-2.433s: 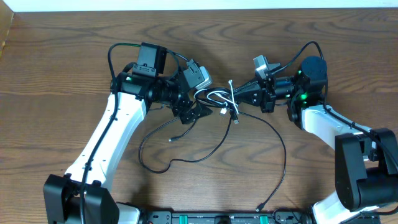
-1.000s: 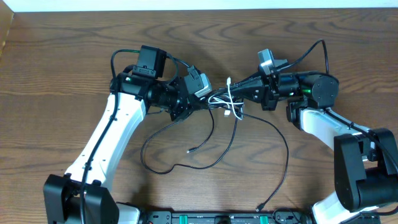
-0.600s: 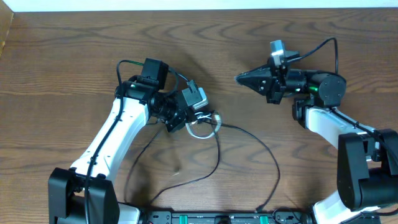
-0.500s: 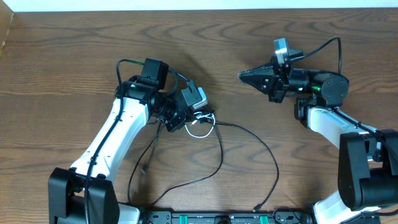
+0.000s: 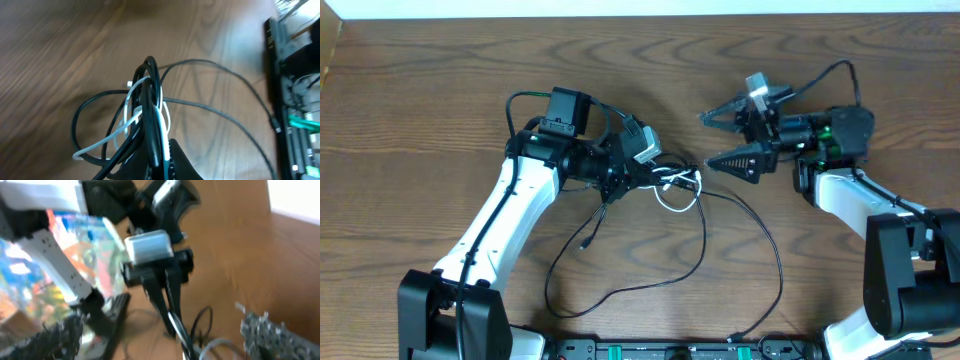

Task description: Untangle cables

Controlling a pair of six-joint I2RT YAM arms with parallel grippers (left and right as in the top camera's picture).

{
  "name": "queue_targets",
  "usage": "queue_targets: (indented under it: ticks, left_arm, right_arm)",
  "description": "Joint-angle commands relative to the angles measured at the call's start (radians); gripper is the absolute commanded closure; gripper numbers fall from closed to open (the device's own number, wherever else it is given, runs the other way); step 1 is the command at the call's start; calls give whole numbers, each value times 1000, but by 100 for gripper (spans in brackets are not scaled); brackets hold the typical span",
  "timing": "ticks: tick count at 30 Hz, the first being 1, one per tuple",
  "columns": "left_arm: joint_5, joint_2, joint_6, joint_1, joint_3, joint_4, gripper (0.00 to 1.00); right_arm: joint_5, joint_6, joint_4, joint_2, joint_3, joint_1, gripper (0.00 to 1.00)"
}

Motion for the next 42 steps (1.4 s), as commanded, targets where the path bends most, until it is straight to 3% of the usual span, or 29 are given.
queue_targets:
  ticks: [1, 10, 19, 24, 37, 42]
  left_arm:
    - [104, 6, -17, 2, -3, 0, 92]
    - [103, 6, -113, 2, -3, 62, 93]
    - [96, -2, -253, 29, 1, 202, 92]
    - [104, -40, -394, 86, 1, 286, 92]
    - [102, -161, -423, 137, 1, 332, 92]
    - [100, -218, -516, 167, 1, 422, 92]
  right_arm:
    - [41, -138, -143, -13, 6, 18, 1]
    - [84, -332, -377, -13, 6, 93, 1]
    - [243, -554, -797, -13, 6, 135, 1]
    - [409, -642, -1008, -13, 6, 139, 1]
    - [533, -739, -1149, -13, 6, 205, 1]
    - [552, -780, -1199, -13, 6, 216, 2]
